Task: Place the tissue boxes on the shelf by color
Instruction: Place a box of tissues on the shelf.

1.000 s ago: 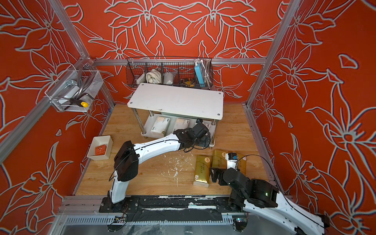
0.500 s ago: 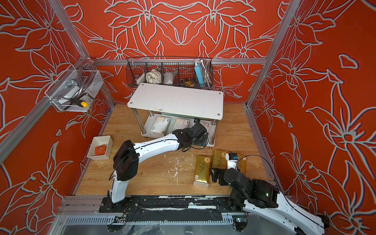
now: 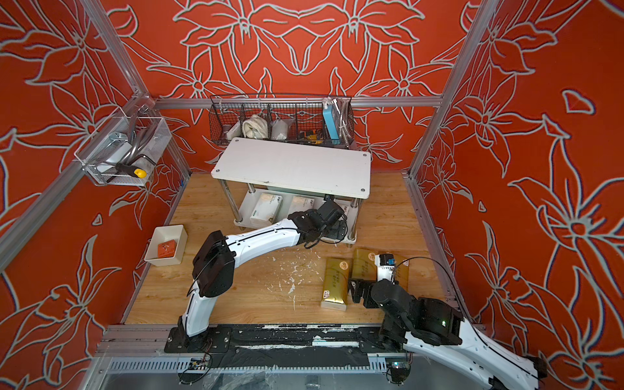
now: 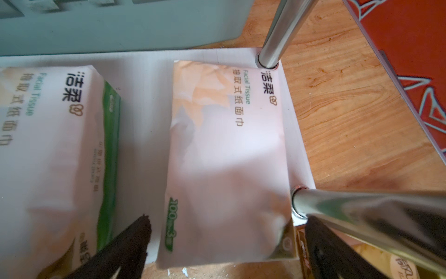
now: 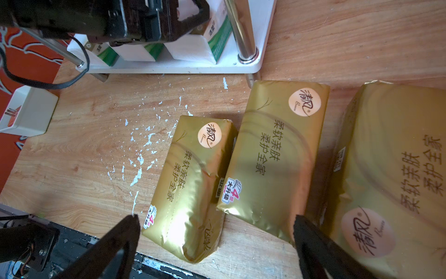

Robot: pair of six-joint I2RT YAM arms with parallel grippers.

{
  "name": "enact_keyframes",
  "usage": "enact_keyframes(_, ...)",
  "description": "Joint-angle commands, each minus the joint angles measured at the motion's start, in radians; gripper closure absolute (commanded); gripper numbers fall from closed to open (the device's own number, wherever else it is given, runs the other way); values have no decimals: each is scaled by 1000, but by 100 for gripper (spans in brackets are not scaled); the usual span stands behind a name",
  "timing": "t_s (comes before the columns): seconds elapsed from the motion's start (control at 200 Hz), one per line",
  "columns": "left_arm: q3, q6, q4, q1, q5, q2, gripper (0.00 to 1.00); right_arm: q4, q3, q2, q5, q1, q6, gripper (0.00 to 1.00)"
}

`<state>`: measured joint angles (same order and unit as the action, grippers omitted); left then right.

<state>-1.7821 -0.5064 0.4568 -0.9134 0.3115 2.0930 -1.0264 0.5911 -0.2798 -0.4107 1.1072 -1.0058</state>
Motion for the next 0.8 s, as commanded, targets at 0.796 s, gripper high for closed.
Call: enact_keyframes(0.796, 21, -34, -37, -2, -57, -9, 1, -30, -7, 10, -27, 3, -11, 1)
